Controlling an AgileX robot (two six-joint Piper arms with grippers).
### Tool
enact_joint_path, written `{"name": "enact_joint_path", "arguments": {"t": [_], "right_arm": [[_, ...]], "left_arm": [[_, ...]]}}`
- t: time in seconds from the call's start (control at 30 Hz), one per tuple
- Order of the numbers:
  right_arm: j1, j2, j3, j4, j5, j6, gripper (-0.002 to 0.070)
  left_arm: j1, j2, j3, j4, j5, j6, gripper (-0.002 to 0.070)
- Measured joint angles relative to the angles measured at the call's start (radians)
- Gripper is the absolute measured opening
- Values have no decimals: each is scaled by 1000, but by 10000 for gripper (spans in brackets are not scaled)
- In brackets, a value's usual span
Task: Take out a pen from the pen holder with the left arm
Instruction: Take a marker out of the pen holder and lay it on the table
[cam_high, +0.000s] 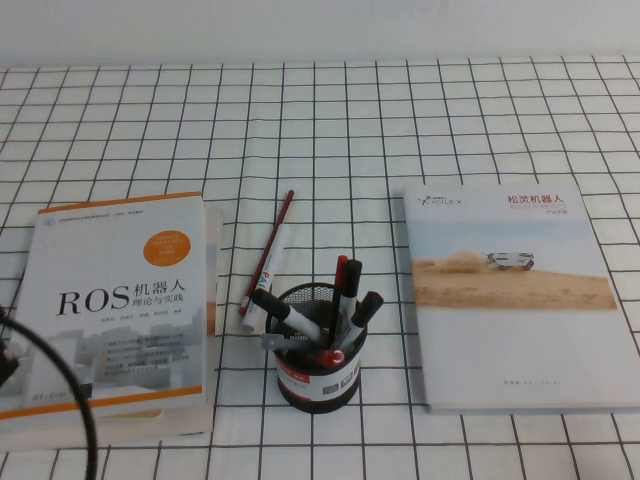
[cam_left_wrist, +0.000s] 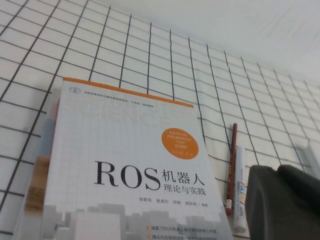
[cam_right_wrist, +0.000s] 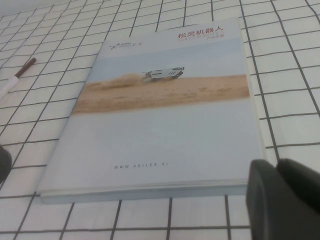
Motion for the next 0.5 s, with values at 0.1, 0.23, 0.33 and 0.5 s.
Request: {"name": "enact_joint_path", "arguments": {"t": [0.1,0.23,0.33,0.5], "right_arm": [[0,0,0,0,0,0,-13],[0,0,0,0,0,0,-12],[0,0,0,0,0,0,-12],[0,0,0,0,0,0,-12]], "left_arm": [[0,123,-89,-34,32,115,-2],[-17,277,-185,-126,27,287,-2],[-67,387,-236,-205,-6,403,-2],[-207,549,-259,-283,-150,488,-2]]}}
